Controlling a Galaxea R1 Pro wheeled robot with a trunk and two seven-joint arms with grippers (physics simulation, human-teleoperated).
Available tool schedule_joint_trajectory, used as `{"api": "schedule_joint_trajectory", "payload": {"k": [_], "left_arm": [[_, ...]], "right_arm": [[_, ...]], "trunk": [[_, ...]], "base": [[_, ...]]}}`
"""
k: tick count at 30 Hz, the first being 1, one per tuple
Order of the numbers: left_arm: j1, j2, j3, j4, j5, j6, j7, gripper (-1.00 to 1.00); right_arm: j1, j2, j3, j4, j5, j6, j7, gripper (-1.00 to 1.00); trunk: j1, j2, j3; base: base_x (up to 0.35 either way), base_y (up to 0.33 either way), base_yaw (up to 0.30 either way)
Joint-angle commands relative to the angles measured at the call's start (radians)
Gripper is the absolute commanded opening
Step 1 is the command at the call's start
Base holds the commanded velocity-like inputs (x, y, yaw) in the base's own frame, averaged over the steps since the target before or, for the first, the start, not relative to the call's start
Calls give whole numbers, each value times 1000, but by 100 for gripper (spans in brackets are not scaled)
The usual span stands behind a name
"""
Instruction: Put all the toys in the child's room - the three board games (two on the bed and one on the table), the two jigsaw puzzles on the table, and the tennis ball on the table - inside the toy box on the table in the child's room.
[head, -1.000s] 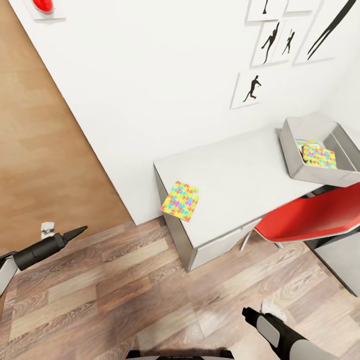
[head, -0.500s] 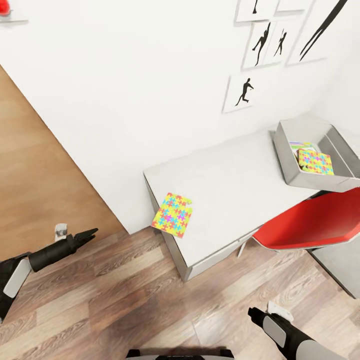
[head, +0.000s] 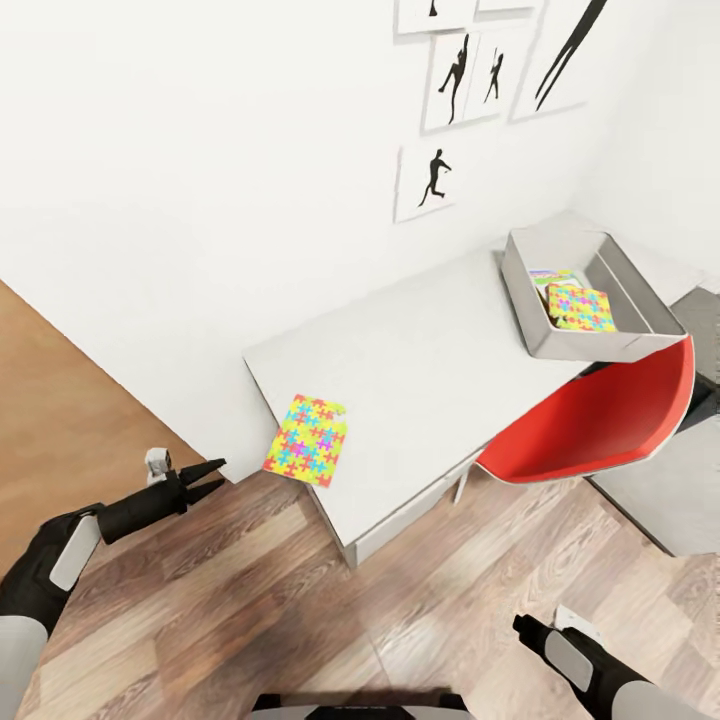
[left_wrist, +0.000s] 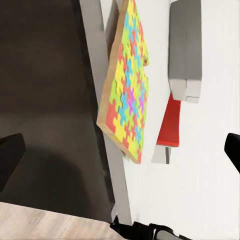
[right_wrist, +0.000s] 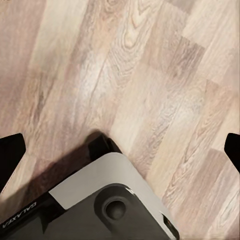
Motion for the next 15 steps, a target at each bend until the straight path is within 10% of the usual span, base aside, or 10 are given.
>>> {"api": "schedule_joint_trajectory", "payload": {"k": [1,15], "left_arm": [[0,-5,0,0,3,10,-2,100],[0,-9,4,0,6,9,-5,100]], "right_arm": [[-1,-2,7,-3,-10,6,-7,100],[0,2,7,-4,-11,6,-8,100]], "trunk": [[1,-2,-2],[1,-2,-5]], "base": [[31,-19,-245],[6,-28,-57]]}}
